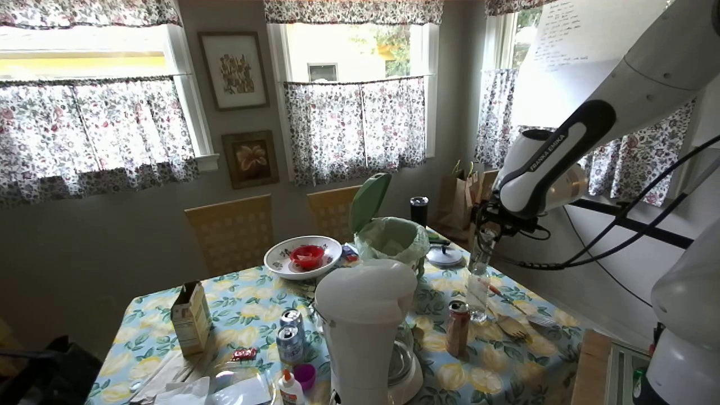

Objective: Put the bottle and two cans in a straight line

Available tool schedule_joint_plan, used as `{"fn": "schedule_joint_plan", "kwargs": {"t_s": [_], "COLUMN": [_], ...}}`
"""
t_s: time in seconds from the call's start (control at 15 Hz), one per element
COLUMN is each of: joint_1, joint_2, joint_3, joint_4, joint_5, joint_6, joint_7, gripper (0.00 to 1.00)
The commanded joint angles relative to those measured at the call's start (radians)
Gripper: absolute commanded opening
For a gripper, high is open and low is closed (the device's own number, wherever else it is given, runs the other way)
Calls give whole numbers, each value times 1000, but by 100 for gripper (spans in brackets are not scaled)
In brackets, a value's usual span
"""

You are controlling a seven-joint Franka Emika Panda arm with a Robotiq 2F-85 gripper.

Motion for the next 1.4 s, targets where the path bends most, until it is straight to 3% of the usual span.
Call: {"fn": "schedule_joint_plan", "kwargs": {"t_s": [0.0,0.67,0.87,0.93,1.0,1.33], "joint_1": [36,107,129,107,102,102], "joint_2": [65,168,185,188,164,173], "joint_3": [-40,-96,-101,-78,-82,-81], "joint_4": [23,102,122,123,98,104], "joint_5": [71,307,365,353,315,315], "joint_6": [37,35,29,27,32,32], "joint_7": [-55,-222,-272,-262,-232,-233], "gripper": [37,37,37,37,62,62]}}
